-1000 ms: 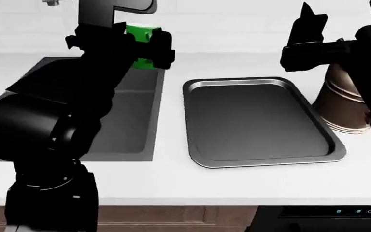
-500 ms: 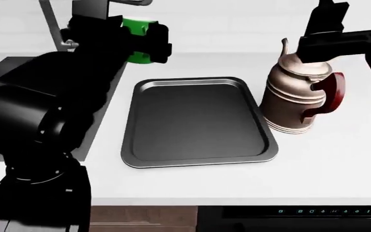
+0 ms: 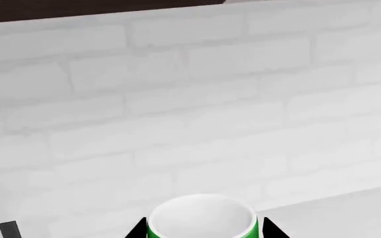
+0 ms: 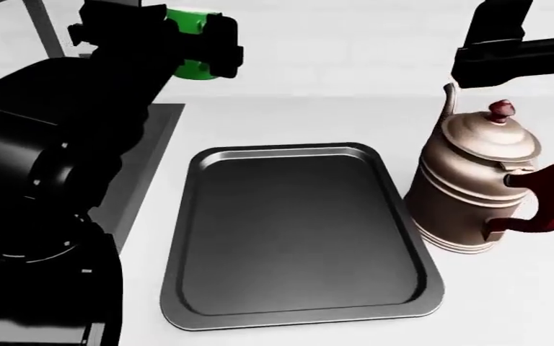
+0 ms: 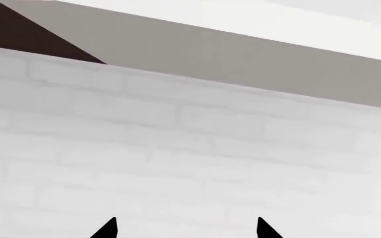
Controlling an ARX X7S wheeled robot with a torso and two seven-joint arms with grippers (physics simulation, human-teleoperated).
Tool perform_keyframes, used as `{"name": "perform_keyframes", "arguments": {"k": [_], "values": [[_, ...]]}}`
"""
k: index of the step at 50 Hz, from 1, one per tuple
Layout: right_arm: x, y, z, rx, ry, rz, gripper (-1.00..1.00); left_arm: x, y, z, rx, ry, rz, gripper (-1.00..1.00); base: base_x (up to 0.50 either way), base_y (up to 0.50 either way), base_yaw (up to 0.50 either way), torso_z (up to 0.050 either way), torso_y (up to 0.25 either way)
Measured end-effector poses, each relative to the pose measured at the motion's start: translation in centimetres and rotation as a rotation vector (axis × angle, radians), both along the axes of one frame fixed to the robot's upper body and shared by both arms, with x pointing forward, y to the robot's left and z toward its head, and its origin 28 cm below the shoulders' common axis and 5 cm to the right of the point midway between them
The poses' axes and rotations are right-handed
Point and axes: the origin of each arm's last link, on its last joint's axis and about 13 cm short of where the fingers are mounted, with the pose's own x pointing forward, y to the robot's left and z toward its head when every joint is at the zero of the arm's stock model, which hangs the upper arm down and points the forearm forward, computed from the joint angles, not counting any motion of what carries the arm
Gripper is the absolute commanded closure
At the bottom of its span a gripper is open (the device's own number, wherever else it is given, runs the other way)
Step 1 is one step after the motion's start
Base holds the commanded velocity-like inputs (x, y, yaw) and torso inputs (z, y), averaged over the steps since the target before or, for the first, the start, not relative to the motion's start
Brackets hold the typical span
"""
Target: Pick the kettle from the counter and place it on the tray. Then pick the mug from the cabinet and place it on the tray. Then close the cabinet doors.
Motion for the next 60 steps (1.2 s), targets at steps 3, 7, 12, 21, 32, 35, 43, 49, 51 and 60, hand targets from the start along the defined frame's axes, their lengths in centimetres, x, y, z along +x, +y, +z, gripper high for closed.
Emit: {"name": "perform_keyframes", "arguments": {"k": [3, 7, 12, 21, 32, 35, 43, 49, 51, 60], "values": [[0.0, 0.0, 0.0, -0.001, 0.001, 0.0, -1.0, 0.0, 0.0, 0.1, 0.005, 0.001, -0.001, 1.0, 0.0, 0.0, 0.0, 0.0, 0.004], [0.0, 0.0, 0.0, -0.003, -0.003, -0.003, -1.0, -0.1, 0.1, 0.0, 0.015, 0.011, -0.014, 1.0, 0.0, 0.0, 0.0, 0.0, 0.0], [-0.1, 0.0, 0.0, -0.006, -0.006, -0.005, -1.0, -0.2, 0.1, -0.6, 0.036, 0.037, -0.037, 1.0, 0.0, 0.0, 0.0, 0.0, 0.0], [-0.1, 0.1, 0.0, -0.008, -0.01, -0.006, -1.0, -0.4, 0.0, -2.7, 0.072, 0.096, -0.074, 1.0, 0.0, 0.0, 0.0, 0.0, 0.0], [-0.1, 0.1, -0.1, -0.007, -0.009, -0.005, -1.0, -0.3, -0.7, -5.1, 0.089, 0.158, -0.113, 1.0, 0.0, 0.0, 0.0, 0.0, 0.001], [0.0, 0.1, -0.2, -0.006, -0.009, -0.004, -1.0, -0.2, -1.0, -5.6, 0.09, 0.172, -0.123, 1.0, 0.0, 0.0, 0.0, 0.0, 0.0], [0.1, 0.1, -0.4, -0.004, -0.005, -0.003, -1.0, -0.1, -1.5, -7.0, 0.092, 0.205, -0.143, 1.0, 0.0, 0.0, 0.0, 0.0, 0.0], [0.1, 0.1, -0.5, -0.002, -0.004, -0.002, -1.0, 0.0, -1.8, -8.0, 0.095, 0.227, -0.153, 1.0, 0.0, 0.0, 0.0, 0.0, 0.0], [0.1, 0.1, -0.5, -0.001, -0.003, -0.002, -1.0, 0.0, -1.9, -8.3, 0.095, 0.234, -0.154, 1.0, 0.0, 0.0, 0.0, 0.0, 0.0], [0.2, 0.1, -0.7, 0.0, 0.0, -0.001, -1.0, 0.1, -2.0, -9.6, 0.099, 0.263, -0.157, 1.0, 0.0, 0.0, 0.0, 0.002, 0.0]]}}
